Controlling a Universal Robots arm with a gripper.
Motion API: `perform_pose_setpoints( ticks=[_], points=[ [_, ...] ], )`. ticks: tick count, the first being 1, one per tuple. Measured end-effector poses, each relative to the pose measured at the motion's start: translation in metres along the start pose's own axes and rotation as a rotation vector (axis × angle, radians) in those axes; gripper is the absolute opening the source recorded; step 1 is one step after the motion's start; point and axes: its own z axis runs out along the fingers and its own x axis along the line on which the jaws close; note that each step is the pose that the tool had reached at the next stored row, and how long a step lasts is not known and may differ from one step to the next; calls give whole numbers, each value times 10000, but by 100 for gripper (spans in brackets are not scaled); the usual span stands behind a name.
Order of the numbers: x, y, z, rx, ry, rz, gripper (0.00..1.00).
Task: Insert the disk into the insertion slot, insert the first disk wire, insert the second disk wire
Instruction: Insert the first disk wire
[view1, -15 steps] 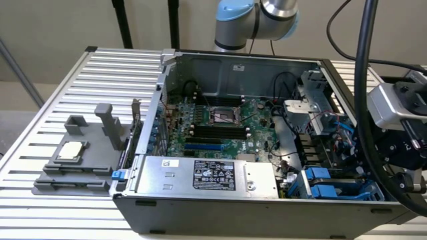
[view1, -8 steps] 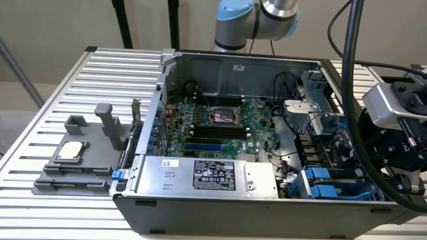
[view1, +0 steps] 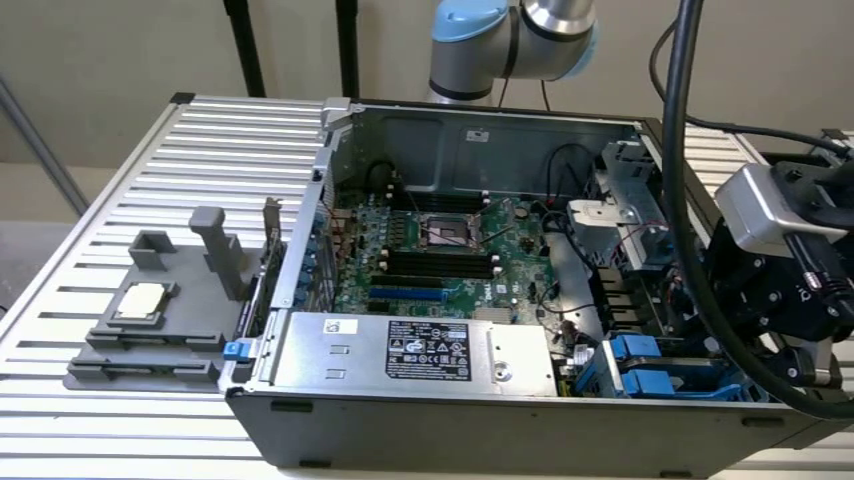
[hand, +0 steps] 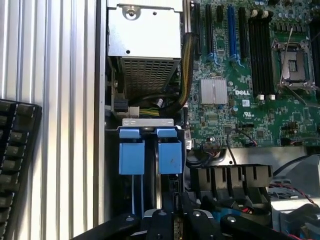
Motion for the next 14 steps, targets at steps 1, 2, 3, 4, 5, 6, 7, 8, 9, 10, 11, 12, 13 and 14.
perform_pose_setpoints(
  ticks=[1, 2, 3, 4, 5, 6, 7, 8, 9, 10, 11, 12, 13, 14],
  points=[
    [-3, 0, 0, 2, 30, 4, 17],
    [-10, 1, 1, 4, 69, 11, 17],
    [-19, 2, 3, 6, 114, 17, 17],
    [-27, 2, 4, 8, 148, 22, 17],
    [-35, 2, 6, 10, 168, 24, 17],
    [-43, 2, 8, 11, 184, 25, 17],
    [-52, 1, 10, 11, 198, 27, 17],
    [-60, 1, 12, 11, 207, 28, 17],
    [-67, -1, 14, 12, 214, 28, 17],
    [-70, -5, 15, 12, 221, 29, 17],
    [-70, -10, 14, 12, 233, 30, 17],
    [-71, -15, 13, 13, 247, 32, 17],
    [-71, -21, 13, 14, 258, 33, 17],
    [-72, -25, 15, 15, 270, 35, 17]
  ],
)
